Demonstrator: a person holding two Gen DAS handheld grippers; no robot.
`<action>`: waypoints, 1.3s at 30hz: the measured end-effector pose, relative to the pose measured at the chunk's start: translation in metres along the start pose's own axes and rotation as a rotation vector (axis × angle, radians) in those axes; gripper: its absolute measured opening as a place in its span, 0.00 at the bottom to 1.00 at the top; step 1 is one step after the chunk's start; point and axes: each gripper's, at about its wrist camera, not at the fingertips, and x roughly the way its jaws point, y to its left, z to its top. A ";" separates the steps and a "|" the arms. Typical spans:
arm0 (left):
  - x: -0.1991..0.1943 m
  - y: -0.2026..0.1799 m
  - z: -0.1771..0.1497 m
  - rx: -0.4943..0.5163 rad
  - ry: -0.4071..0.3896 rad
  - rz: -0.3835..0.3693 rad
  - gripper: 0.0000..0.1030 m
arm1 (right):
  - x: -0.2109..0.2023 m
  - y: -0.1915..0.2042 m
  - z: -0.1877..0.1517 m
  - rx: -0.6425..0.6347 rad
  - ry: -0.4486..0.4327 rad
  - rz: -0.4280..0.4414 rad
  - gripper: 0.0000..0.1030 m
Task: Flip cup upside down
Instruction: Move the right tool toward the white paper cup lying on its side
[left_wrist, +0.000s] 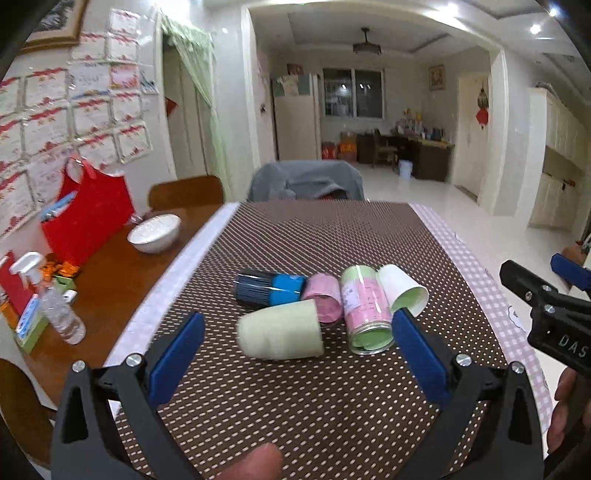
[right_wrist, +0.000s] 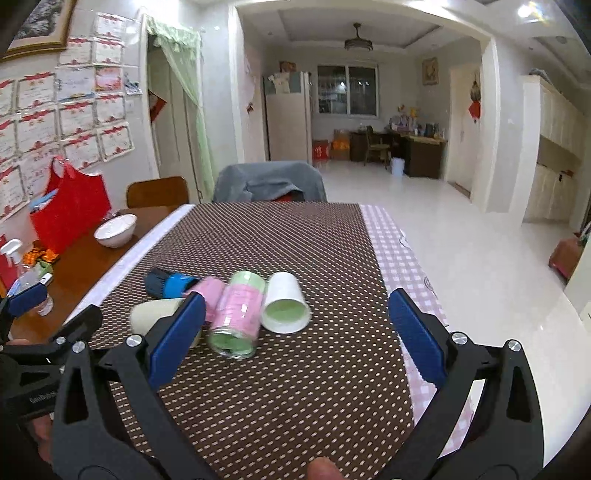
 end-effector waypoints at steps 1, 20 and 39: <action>0.009 -0.004 0.003 0.003 0.016 -0.011 0.96 | 0.007 -0.004 0.001 0.004 0.014 -0.007 0.94; 0.170 -0.114 0.033 0.054 0.351 -0.240 0.96 | 0.114 -0.096 -0.015 0.080 0.232 -0.074 0.94; 0.261 -0.164 0.033 0.026 0.527 -0.240 0.87 | 0.155 -0.146 -0.026 0.167 0.299 -0.031 0.94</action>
